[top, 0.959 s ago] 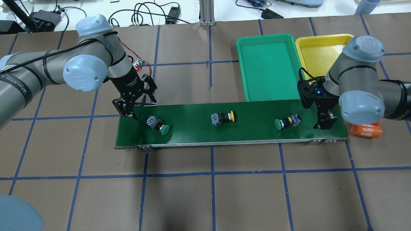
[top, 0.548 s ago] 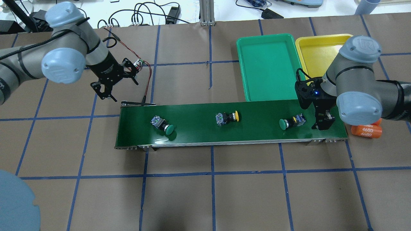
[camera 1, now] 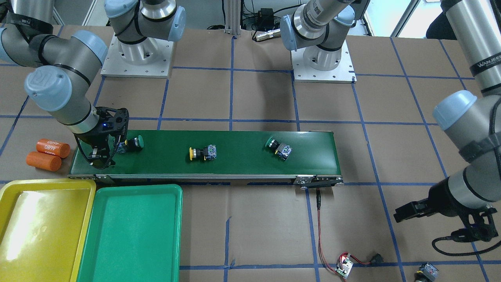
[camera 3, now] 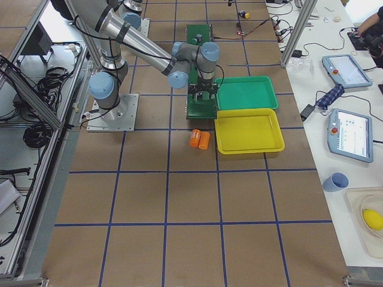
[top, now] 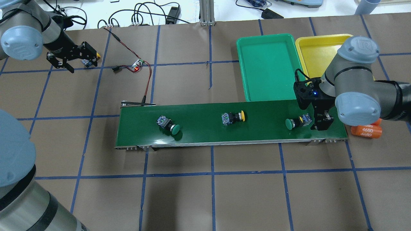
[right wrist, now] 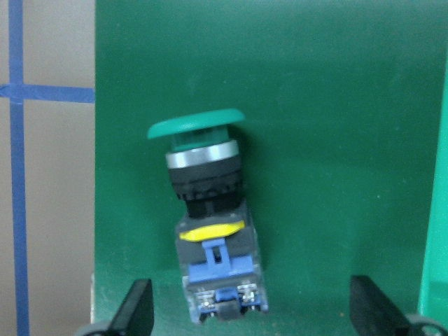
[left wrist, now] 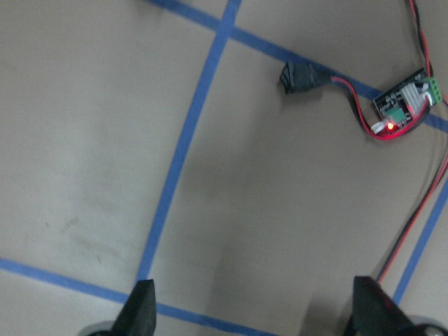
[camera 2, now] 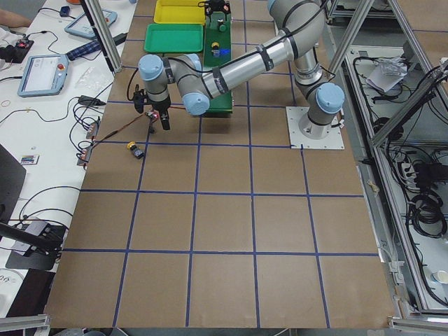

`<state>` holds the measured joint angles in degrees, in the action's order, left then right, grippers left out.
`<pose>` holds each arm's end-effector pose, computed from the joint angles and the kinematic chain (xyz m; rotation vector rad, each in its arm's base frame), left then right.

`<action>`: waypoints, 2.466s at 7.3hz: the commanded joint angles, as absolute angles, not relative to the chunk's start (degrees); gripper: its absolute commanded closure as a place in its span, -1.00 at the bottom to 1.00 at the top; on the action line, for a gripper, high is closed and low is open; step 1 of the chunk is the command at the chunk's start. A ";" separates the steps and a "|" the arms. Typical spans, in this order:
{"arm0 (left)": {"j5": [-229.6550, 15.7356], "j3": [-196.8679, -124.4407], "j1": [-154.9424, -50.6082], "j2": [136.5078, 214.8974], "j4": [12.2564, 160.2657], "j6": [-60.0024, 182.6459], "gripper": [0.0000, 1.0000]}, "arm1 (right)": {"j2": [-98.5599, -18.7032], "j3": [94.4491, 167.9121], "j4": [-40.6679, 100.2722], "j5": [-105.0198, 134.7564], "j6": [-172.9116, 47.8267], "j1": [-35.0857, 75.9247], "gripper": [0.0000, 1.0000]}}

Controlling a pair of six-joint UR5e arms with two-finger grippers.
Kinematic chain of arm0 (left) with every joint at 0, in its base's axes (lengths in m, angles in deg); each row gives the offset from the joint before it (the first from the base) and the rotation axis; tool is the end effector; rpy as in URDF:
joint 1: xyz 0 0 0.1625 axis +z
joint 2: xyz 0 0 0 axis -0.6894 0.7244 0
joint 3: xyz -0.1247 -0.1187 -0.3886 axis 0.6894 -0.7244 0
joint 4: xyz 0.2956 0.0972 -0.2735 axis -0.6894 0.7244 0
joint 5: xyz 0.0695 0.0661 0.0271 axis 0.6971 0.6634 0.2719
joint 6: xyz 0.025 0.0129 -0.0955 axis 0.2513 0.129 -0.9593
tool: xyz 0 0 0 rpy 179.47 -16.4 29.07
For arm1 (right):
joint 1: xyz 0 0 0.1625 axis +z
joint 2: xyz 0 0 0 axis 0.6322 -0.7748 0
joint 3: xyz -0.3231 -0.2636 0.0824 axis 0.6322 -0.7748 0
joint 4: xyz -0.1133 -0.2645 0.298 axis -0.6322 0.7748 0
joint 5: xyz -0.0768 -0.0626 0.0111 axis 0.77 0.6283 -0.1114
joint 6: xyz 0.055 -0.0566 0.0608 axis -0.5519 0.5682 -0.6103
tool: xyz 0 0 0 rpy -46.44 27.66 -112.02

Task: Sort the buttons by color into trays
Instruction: 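Grasp yellow-cap button with left while right grasps green-cap button on belt, then place green-cap button in green tray with right while left lifts yellow-cap button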

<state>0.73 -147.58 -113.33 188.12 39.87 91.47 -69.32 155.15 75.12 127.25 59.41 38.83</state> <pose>0.1089 -0.6997 0.2903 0.1295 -3.0758 0.0370 0.0324 -0.4953 0.2422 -2.2364 2.1048 0.0453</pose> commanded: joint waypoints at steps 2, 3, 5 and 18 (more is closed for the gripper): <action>1.94 -141.67 -109.86 198.18 30.74 125.34 -1.00 | -69.33 155.26 75.05 127.28 59.60 38.92 -0.43; 1.94 -140.54 -109.76 199.51 30.71 131.54 -1.00 | -69.33 155.08 75.05 127.45 59.60 38.92 -0.10; 1.15 -138.77 -110.55 201.80 31.06 138.14 -1.00 | -69.42 154.91 75.05 127.98 60.22 38.92 0.50; -5.19 -131.82 -110.29 208.40 32.12 140.65 0.39 | -53.12 132.83 76.15 122.35 63.30 41.47 -1.00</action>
